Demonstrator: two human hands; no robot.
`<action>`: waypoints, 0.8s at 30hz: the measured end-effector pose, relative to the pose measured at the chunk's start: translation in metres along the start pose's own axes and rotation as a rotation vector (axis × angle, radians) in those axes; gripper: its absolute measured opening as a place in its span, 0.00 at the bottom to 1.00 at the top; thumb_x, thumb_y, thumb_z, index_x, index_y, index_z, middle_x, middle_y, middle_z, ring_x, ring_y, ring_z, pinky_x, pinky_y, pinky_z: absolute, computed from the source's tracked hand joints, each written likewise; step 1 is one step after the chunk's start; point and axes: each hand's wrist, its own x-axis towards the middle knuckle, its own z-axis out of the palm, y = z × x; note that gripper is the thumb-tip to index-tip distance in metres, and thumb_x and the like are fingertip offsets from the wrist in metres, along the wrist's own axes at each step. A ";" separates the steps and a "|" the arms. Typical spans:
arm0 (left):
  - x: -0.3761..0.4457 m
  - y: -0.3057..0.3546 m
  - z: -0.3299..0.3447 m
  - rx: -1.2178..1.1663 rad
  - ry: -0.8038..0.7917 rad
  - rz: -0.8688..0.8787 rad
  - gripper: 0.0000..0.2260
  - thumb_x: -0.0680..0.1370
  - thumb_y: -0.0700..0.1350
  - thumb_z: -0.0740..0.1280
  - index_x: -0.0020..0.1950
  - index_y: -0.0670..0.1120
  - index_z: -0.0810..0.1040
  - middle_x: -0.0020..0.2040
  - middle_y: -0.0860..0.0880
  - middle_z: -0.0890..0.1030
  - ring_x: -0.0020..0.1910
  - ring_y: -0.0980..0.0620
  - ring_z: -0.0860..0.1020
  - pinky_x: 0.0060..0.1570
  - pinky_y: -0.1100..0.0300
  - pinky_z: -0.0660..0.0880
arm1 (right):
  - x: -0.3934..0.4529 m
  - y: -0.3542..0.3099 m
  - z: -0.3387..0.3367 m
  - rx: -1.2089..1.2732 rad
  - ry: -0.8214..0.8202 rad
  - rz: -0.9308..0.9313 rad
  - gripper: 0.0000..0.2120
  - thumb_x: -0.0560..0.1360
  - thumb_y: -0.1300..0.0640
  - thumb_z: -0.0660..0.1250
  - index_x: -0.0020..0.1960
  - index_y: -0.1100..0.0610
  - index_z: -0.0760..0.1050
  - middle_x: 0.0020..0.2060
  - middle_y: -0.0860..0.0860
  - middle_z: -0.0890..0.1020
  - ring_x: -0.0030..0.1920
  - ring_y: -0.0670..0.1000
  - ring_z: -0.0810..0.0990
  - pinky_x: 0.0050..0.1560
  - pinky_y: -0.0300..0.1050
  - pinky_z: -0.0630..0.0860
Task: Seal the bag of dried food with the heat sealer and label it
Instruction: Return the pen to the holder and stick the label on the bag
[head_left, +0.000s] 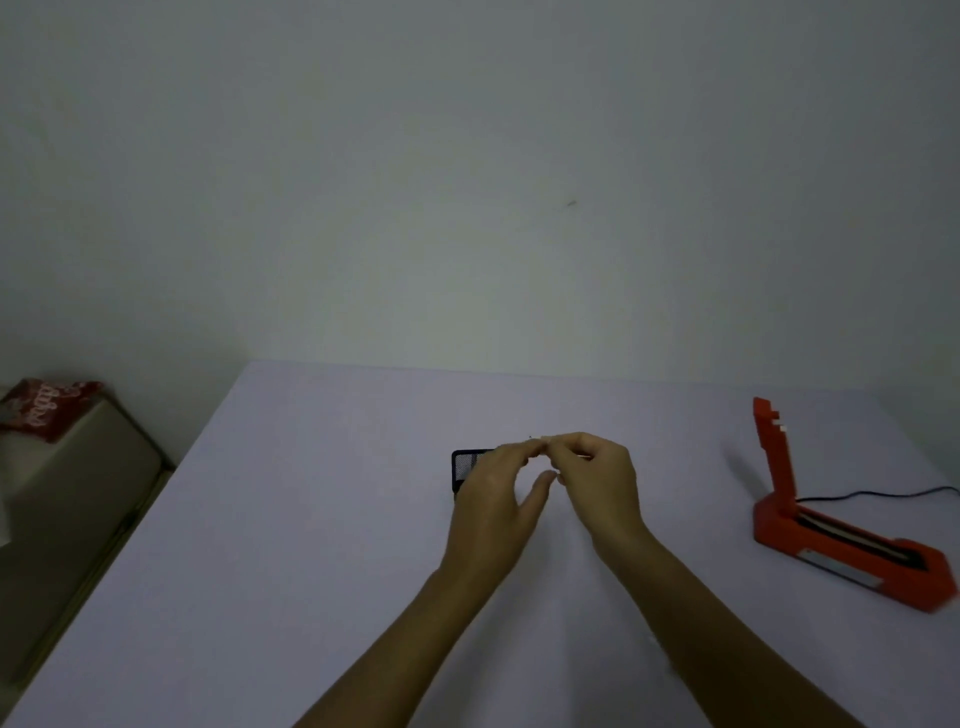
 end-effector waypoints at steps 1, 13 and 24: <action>0.003 0.003 0.001 -0.029 0.013 -0.021 0.15 0.77 0.46 0.68 0.63 0.48 0.77 0.57 0.53 0.81 0.56 0.58 0.77 0.58 0.64 0.75 | 0.000 -0.002 -0.001 0.000 0.024 -0.020 0.06 0.75 0.56 0.67 0.44 0.53 0.83 0.40 0.47 0.84 0.45 0.47 0.82 0.45 0.40 0.78; 0.027 0.033 0.038 -0.450 -0.003 -0.292 0.05 0.74 0.46 0.73 0.48 0.48 0.82 0.41 0.52 0.84 0.43 0.58 0.82 0.45 0.67 0.79 | -0.003 0.024 -0.050 0.110 0.089 0.040 0.13 0.79 0.52 0.60 0.44 0.48 0.83 0.47 0.44 0.83 0.50 0.46 0.80 0.56 0.53 0.79; 0.035 0.023 0.139 -0.416 -0.356 -0.428 0.08 0.75 0.42 0.71 0.54 0.48 0.81 0.40 0.51 0.85 0.41 0.60 0.82 0.44 0.70 0.76 | 0.040 0.102 -0.146 0.107 -0.030 0.343 0.05 0.74 0.59 0.69 0.47 0.59 0.82 0.38 0.53 0.84 0.41 0.51 0.83 0.46 0.45 0.80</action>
